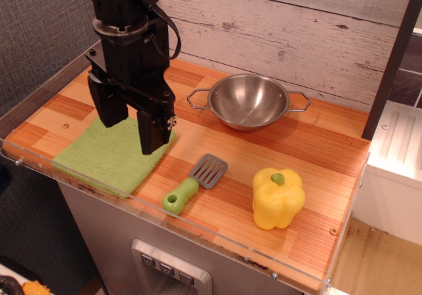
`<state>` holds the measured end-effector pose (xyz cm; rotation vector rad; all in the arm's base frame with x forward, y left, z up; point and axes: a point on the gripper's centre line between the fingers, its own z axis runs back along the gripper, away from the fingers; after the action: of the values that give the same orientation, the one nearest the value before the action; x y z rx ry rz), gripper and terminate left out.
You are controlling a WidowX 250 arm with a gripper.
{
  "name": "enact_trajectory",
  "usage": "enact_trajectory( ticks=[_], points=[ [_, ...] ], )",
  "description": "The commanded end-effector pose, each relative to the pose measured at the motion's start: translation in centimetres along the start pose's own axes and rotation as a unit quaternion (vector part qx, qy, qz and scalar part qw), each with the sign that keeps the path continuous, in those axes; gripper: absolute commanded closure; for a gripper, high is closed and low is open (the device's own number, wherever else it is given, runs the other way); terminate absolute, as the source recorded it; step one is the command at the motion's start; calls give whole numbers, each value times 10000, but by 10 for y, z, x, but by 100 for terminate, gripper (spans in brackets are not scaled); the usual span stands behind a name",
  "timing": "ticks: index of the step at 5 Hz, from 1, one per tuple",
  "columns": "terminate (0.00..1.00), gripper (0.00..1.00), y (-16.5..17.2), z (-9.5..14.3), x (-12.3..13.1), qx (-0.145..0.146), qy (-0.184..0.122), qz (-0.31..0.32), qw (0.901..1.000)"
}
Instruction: Put the green fork on top of the green cloth.
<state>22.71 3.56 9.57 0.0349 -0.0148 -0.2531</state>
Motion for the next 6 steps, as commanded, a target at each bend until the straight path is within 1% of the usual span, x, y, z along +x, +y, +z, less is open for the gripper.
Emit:
enact_trajectory(
  ticks=[1, 2, 3, 4, 5, 6],
  points=[
    [0, 0, 0, 0, 0, 0, 0, 0, 10000],
    [0, 0, -7, -27, 9, 247, 88, 505, 9984],
    [0, 0, -15, -53, 11, 571, 134, 1047, 9928],
    [0, 0, -26, -66, 12, 601, 153, 1164, 9913],
    [0, 0, -31, -76, 12, 700, 189, 1072, 9916],
    [0, 0, -28, -76, 12, 707, 68, 1059, 9918]
  ],
)
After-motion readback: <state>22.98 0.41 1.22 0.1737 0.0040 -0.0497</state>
